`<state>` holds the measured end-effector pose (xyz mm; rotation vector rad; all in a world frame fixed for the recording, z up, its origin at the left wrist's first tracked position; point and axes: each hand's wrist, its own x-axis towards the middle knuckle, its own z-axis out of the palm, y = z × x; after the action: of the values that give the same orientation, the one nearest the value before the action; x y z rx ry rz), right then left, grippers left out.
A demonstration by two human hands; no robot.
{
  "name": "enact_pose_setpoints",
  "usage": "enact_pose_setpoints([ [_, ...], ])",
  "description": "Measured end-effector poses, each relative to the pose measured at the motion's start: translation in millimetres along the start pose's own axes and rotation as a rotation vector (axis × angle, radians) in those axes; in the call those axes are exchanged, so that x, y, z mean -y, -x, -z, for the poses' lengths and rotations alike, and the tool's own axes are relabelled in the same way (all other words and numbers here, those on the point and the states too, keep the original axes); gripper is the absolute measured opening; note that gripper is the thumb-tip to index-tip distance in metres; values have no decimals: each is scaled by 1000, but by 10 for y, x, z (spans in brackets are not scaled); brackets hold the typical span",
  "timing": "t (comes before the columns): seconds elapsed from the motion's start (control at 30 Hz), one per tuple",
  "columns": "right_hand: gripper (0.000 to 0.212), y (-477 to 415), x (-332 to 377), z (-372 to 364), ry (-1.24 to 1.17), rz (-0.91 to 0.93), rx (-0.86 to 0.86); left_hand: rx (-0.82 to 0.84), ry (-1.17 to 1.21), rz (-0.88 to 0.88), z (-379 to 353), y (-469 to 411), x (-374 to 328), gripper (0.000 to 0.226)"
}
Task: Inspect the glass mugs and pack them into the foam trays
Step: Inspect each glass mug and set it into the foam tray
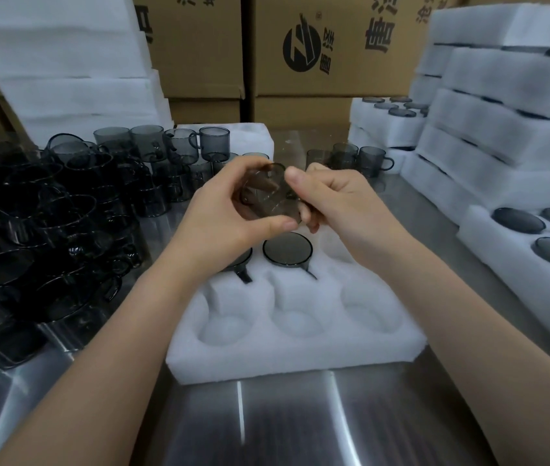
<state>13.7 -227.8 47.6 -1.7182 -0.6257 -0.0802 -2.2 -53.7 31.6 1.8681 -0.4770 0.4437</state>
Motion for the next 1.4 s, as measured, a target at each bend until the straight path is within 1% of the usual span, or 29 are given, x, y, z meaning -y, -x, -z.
enact_pose_setpoints([
  [0.03, 48, -3, -12, -8, -28, -20, -28, -4, -17, -2, -2, -1, 7, 62],
  [0.1, 44, -10, -17, -8, -177, -60, -72, -32, -3, -4, -5, 2, 13, 63],
  [0.17, 33, -19, -15, 14, -332, -60, -100, -67, 55, -16, -6, 2, 5, 63],
  [0.2, 25, -23, -19, 21, -352, -55, -113, -79, 97, -23, -7, 1, -2, 63],
  [0.23, 18, -31, -34, 23, -340, -61, -117, -87, 134, -29, -10, 1, -9, 64],
  [0.27, 16, -38, -59, 22, -313, -79, -104, -90, 159, -34, -10, 1, -15, 65],
  [0.33, 25, -50, -108, 16, -232, -126, -17, -96, 181, -41, -10, 3, -17, 65],
  [0.4, 33, -45, -121, 6, -135, -123, 77, -111, 170, -41, -8, 8, -27, 65],
  [0.43, 36, -39, -116, 2, -117, -118, 92, -121, 146, -41, -8, 9, -30, 64],
  [0.5, 40, -34, -117, 7, -147, -115, 73, -136, 75, -47, -8, 11, -32, 65],
  [0.6, 37, -32, -135, 21, -229, -94, 52, -139, 25, -44, -7, 12, -31, 65],
  [0.73, 42, -33, -131, 15, -371, -63, 58, -94, -89, -81, -24, 21, -44, 65],
  [0.8, 46, -33, -123, 29, -373, -41, 64, -79, -162, -121, -27, 24, -55, 67],
  [0.93, 32, -17, -117, 4, -266, -7, 4, -43, -324, -185, -50, 34, -82, 69],
  [1.03, 31, 4, -114, -42, -178, 20, -69, -7, -383, -210, -68, 41, -103, 65],
  [1.17, 27, 11, -82, -41, -126, 36, -158, 33, -424, -233, -75, 21, -103, 60],
  [1.27, 28, 14, -75, -30, -150, 33, -207, 54, -412, -221, -78, 13, -112, 61],
  [1.33, 31, 7, -73, -26, -214, 3, -231, 70, -393, -188, -76, 5, -122, 62],
  [1.4, 27, -3, -69, -13, -298, -42, -224, 80, -379, -143, -74, -25, -127, 65],
])
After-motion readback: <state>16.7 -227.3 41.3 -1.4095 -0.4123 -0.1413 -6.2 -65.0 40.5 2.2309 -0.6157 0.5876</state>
